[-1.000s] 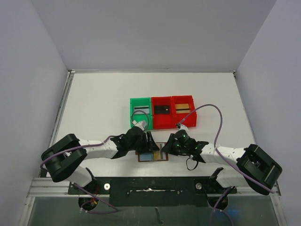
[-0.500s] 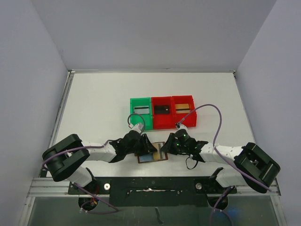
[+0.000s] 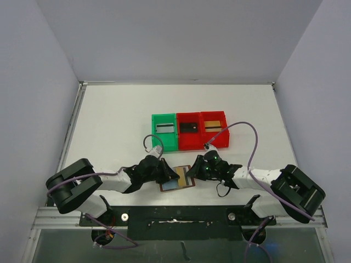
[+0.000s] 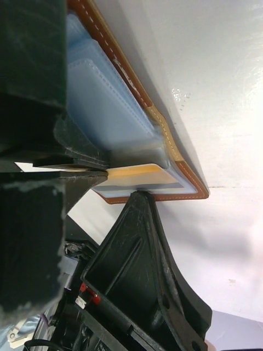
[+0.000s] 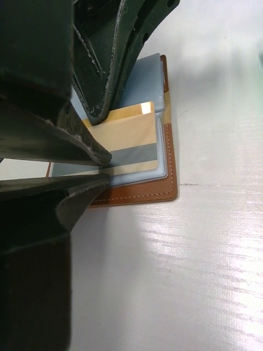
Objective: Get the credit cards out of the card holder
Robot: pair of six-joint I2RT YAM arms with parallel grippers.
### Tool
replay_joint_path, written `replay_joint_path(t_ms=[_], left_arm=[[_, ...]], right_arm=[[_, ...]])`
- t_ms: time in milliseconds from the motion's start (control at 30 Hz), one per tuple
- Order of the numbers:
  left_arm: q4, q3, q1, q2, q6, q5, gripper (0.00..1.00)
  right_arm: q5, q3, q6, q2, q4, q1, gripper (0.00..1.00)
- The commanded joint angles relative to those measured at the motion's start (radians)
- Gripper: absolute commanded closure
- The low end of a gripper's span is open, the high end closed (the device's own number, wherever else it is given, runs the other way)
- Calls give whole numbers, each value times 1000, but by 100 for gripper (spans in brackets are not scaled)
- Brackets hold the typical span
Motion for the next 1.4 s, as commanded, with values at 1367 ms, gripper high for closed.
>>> replay_joint_path(t_ms=[1367], left_arm=[[-116,63,31,-101,100,40,78]], right_arm=[[-106,44,19,173,-7,14,80]])
